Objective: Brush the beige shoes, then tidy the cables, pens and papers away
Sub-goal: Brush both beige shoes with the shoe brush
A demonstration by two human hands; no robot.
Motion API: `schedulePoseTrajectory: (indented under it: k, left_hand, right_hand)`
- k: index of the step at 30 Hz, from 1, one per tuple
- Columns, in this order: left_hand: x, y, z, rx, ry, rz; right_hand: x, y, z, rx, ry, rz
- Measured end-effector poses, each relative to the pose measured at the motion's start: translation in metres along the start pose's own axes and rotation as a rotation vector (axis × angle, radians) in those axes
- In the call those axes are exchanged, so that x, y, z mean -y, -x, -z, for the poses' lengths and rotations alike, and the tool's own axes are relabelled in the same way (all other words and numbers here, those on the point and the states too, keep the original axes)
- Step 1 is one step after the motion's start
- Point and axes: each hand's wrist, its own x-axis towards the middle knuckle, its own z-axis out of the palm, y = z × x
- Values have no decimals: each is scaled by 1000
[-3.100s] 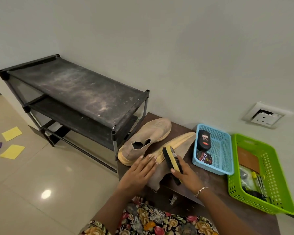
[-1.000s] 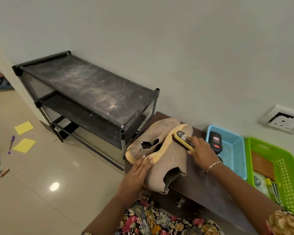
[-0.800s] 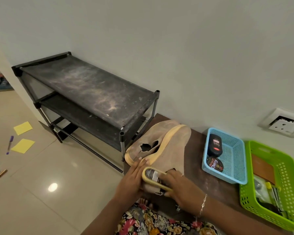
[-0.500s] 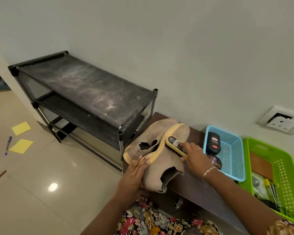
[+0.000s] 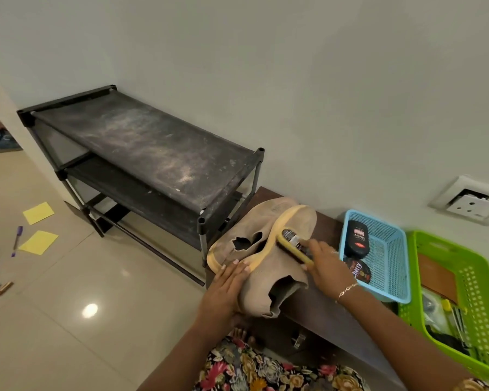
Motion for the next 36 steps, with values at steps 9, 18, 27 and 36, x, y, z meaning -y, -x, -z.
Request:
schedulePoseTrajectory:
  k: [9, 18, 27, 36]
  left_hand:
    - [-6, 0, 0, 41, -2, 9]
    - [-12, -7, 0, 204, 109, 145]
    - [-64, -45, 17, 55, 519, 356]
    - [-64, -97, 19, 197, -154, 210]
  right_hand:
    - [-8, 9, 14, 76, 118, 217]
    - [-26, -2, 19, 78, -628, -119]
    - [-21, 10, 5, 54, -776, -108]
    - [-25, 22, -4, 4, -932, -85]
